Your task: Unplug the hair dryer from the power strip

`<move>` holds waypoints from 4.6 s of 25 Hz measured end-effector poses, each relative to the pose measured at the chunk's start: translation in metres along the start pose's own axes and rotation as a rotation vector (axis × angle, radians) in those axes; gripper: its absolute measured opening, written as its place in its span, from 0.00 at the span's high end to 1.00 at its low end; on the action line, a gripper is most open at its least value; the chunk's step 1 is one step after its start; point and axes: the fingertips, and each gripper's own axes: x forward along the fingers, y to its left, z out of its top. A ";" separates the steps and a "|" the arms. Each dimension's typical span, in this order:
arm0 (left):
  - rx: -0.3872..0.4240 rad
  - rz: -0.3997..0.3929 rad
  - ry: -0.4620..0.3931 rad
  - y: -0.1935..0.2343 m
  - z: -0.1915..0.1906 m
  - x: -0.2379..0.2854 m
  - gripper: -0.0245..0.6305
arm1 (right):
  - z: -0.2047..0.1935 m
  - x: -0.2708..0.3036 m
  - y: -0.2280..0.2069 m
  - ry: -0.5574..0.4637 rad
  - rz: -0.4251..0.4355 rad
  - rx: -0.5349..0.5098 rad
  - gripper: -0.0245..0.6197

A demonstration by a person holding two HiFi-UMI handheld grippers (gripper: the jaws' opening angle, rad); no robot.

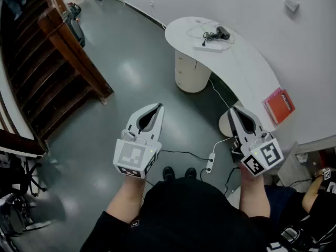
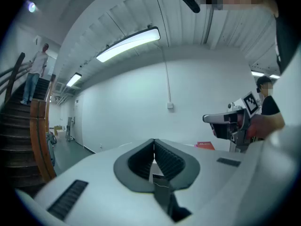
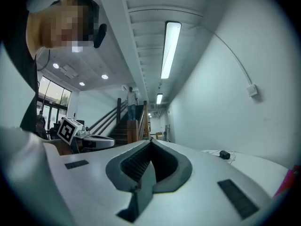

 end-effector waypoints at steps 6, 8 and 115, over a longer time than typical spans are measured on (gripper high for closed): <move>-0.001 0.003 -0.009 0.013 0.001 -0.012 0.94 | 0.001 0.014 0.012 -0.004 0.005 -0.001 0.91; -0.004 0.005 -0.013 0.020 0.000 -0.019 0.94 | 0.000 0.020 0.018 -0.005 0.004 0.003 0.91; -0.035 -0.415 0.371 0.189 -0.174 0.617 0.78 | -0.188 0.383 -0.469 0.275 -0.080 0.346 0.90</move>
